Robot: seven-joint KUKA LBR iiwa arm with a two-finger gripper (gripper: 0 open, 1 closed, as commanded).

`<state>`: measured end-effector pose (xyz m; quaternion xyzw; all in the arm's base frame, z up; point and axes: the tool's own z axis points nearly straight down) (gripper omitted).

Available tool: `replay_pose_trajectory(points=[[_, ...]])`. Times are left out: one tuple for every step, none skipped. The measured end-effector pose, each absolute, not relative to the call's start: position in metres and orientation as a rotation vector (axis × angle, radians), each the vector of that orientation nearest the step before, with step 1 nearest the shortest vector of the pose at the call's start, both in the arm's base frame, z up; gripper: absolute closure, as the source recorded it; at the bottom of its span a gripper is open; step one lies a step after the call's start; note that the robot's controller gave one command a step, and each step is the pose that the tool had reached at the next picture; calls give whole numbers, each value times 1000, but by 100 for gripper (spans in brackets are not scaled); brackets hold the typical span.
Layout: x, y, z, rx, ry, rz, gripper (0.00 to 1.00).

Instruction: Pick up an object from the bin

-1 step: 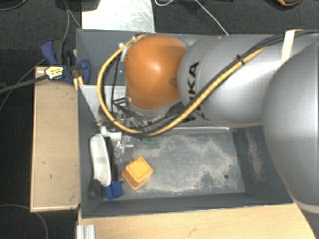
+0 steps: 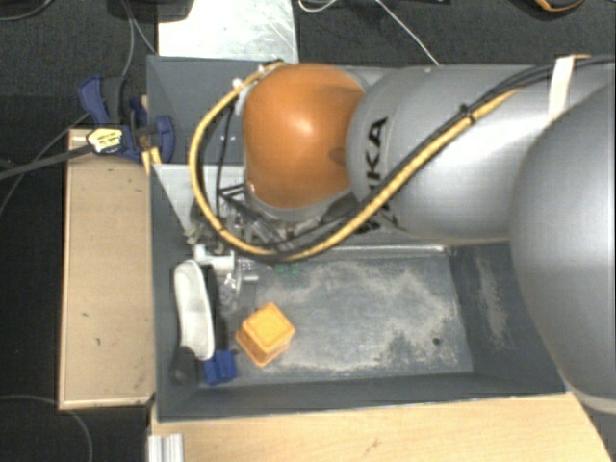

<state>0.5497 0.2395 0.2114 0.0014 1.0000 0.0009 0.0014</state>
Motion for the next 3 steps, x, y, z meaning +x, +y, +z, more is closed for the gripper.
replay_pose_trajectory(points=[[507,204,170,-108,3147,-1,0],[513,225,150,-113,3137,4,0],[518,217,115,-491,3109,1,0]])
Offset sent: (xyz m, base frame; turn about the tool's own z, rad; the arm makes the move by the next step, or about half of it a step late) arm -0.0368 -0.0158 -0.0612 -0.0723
